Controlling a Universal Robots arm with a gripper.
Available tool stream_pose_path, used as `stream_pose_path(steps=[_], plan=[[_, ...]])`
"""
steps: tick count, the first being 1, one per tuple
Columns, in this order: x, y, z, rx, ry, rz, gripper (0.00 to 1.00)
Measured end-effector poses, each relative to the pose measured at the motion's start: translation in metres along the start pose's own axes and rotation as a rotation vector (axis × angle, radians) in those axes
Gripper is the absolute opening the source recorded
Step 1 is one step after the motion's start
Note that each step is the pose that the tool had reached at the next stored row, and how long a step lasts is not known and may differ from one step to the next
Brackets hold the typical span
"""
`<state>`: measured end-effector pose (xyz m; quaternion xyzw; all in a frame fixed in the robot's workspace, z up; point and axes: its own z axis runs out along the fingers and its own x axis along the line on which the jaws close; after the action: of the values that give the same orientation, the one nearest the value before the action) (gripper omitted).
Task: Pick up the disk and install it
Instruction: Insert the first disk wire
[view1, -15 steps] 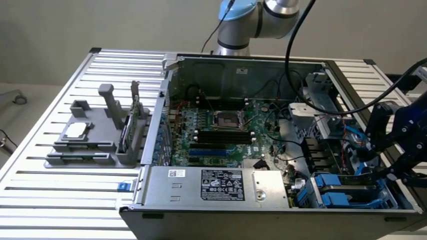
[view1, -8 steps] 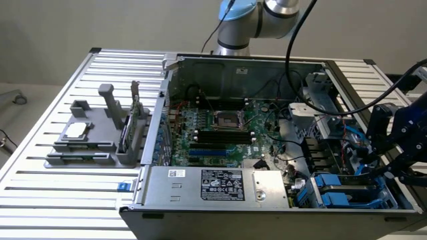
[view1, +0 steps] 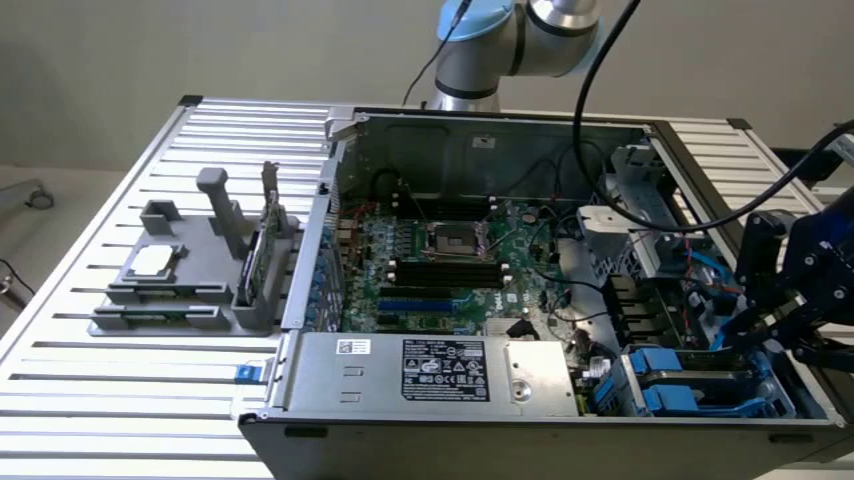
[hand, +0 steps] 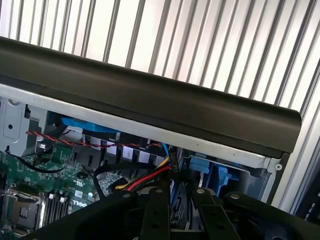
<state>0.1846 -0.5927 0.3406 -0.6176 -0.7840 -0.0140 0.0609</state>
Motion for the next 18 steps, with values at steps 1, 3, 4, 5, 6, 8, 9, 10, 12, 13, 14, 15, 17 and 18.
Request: stream_pose_path(steps=[1, 3, 4, 5, 6, 8, 9, 10, 12, 13, 14, 15, 17, 18], plan=[[0.0000, 0.0000, 0.0000, 0.0036, 0.0009, 0.000, 0.21], [0.0000, -0.0003, 0.0000, 0.0106, 0.0027, 0.002, 0.16], [0.0001, -0.0006, 0.0001, 0.0140, 0.0035, 0.002, 0.16], [0.0002, -0.0009, 0.0001, 0.0172, 0.0043, 0.003, 0.16], [0.0003, -0.0012, 0.0001, 0.0203, 0.0051, 0.004, 0.16], [0.0004, -0.0023, 0.0002, 0.0266, 0.0067, 0.005, 0.16], [0.0006, -0.0029, 0.0003, 0.0301, 0.0077, 0.006, 0.16], [0.0007, -0.0034, 0.0003, 0.0347, 0.0089, 0.006, 0.16], [0.0010, -0.0043, 0.0002, 0.0459, 0.0116, 0.008, 0.16], [0.0010, -0.0047, 0.0000, 0.0500, 0.0124, 0.009, 0.16], [0.0010, -0.0049, -0.0002, 0.0528, 0.0131, 0.011, 0.16], [0.0008, -0.0052, -0.0002, 0.0550, 0.0140, 0.012, 0.16], [0.0006, -0.0055, -0.0002, 0.0595, 0.0154, 0.015, 0.16], [0.0005, -0.0056, -0.0003, 0.0616, 0.0160, 0.016, 0.16]])
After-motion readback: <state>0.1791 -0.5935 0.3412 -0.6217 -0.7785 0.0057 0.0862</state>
